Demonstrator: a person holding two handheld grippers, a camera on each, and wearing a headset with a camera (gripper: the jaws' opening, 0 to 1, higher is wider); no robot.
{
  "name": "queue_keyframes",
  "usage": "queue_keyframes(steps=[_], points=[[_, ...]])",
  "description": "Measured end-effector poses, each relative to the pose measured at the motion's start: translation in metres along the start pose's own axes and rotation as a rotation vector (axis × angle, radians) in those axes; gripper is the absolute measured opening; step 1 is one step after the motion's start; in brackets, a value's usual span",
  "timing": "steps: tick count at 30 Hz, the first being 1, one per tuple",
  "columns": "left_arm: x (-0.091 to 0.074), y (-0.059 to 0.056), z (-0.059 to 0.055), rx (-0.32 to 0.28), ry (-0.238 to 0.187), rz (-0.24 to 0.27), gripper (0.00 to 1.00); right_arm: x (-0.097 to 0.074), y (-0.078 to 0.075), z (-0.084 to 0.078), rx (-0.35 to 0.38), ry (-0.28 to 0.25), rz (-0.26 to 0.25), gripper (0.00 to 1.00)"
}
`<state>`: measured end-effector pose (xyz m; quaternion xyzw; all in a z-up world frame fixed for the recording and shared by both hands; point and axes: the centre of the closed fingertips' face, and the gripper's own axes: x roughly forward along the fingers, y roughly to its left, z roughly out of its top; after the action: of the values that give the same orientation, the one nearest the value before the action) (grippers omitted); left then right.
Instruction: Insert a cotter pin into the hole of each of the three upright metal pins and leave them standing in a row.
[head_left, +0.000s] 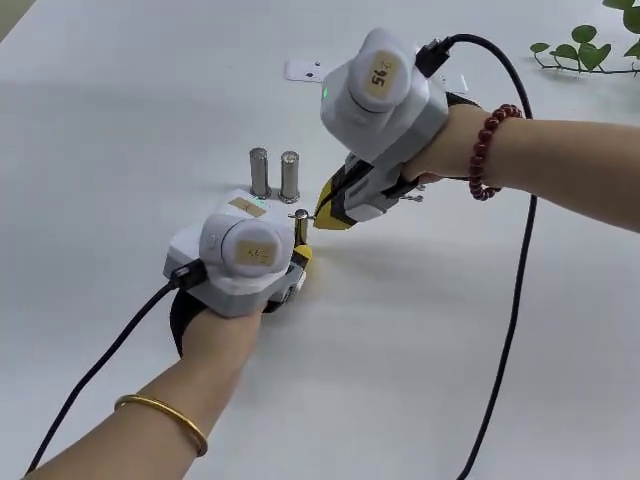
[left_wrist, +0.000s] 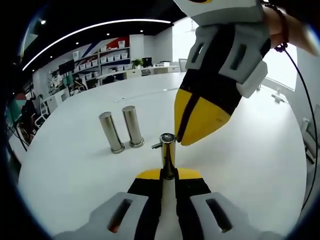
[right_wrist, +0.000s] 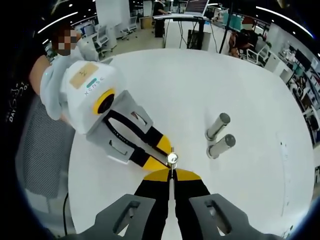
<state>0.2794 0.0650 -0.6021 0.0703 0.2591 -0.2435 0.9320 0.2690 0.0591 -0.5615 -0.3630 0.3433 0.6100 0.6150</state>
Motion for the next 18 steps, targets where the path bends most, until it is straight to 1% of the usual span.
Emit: queue_keyframes(steps=[4, 6, 7, 8, 9, 13, 15, 18], points=[[0.0, 0.0, 0.0, -0.001, -0.001, 0.006, 0.05, 0.001, -0.001, 0.002, 0.012, -0.019, -0.007, 0.0], [0.0, 0.0, 0.0, 0.0, -0.001, 0.009, 0.05, 0.0, -0.001, 0.01, 0.067, -0.079, -0.007, 0.0], [0.0, 0.0, 0.0, 0.0, 0.0, 0.012, 0.05, -0.003, -0.001, 0.01, 0.087, -0.085, -0.005, 0.0], [0.0, 0.0, 0.0, -0.002, -0.001, 0.012, 0.05, -0.005, -0.003, 0.011, 0.09, -0.092, -0.009, 0.04], [0.0, 0.0, 0.0, -0.002, 0.0, 0.013, 0.05, -0.007, -0.004, 0.011, 0.087, -0.091, -0.014, 0.05], [0.0, 0.001, 0.0, -0.003, 0.0, 0.014, 0.06, -0.012, -0.004, 0.005, 0.084, -0.075, -0.024, 0.06], [0.0, 0.001, 0.0, -0.005, 0.0, 0.015, 0.06, -0.013, -0.003, 0.003, 0.086, -0.07, -0.025, 0.05], [0.0, 0.001, 0.0, -0.008, 0.001, 0.015, 0.05, -0.013, -0.002, -0.003, 0.069, -0.047, -0.029, 0.03]])
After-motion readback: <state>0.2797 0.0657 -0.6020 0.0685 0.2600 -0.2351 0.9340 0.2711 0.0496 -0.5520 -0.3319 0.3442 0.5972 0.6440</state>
